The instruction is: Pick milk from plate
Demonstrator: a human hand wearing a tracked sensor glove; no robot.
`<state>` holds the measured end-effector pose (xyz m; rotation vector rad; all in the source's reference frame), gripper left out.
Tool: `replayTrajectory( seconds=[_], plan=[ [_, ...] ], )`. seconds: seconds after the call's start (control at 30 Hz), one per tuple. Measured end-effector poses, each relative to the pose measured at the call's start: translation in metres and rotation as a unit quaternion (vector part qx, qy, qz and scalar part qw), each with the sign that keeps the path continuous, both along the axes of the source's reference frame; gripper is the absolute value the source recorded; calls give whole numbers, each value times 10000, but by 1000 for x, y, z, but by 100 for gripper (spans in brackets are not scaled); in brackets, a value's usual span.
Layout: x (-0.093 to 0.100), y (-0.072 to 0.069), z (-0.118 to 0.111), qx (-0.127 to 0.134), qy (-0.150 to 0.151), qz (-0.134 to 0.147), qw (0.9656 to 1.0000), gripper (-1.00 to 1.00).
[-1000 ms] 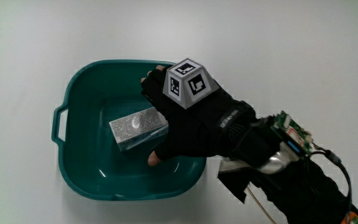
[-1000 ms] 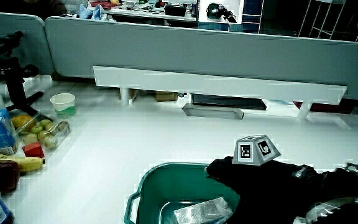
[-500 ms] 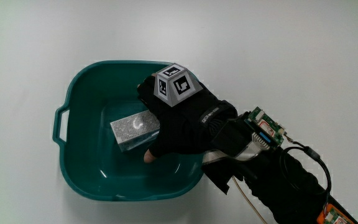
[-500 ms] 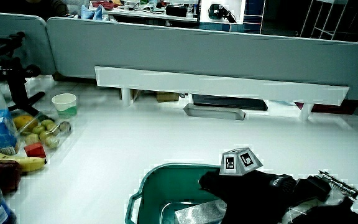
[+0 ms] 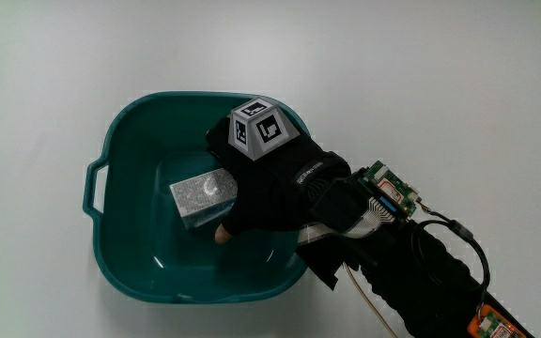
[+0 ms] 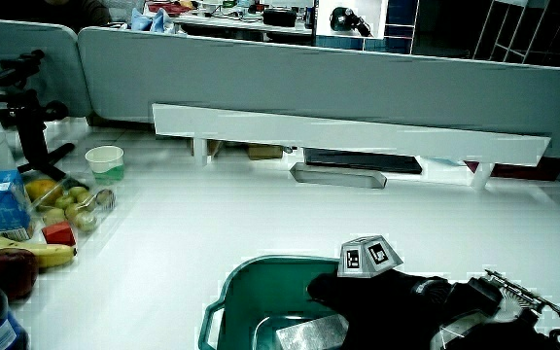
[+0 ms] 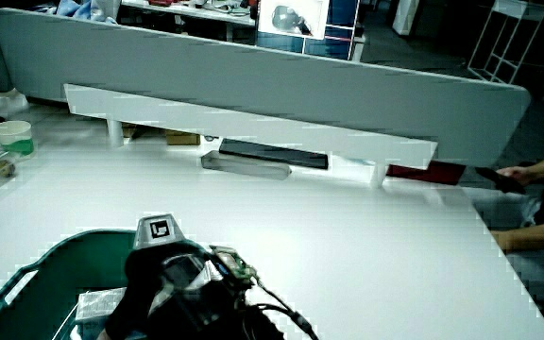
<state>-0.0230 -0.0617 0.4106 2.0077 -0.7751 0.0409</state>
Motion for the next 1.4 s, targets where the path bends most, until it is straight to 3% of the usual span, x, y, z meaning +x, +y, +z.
replayTrajectory(
  seconds=[0.17, 0.4, 0.67, 0.9, 1.1, 1.4],
  plan=[
    [-1, 0, 1, 90, -106, 8, 9999, 0],
    [2, -1, -1, 348, -378, 114, 9986, 25],
    [0, 0, -1, 452, -481, 142, 9977, 54],
    [-2, 0, 1, 379, -477, 87, 9981, 79],
    [-2, 1, -2, 523, -618, 24, 9967, 100],
    [-3, 3, -5, 644, -651, -49, 9958, 100]
  ],
)
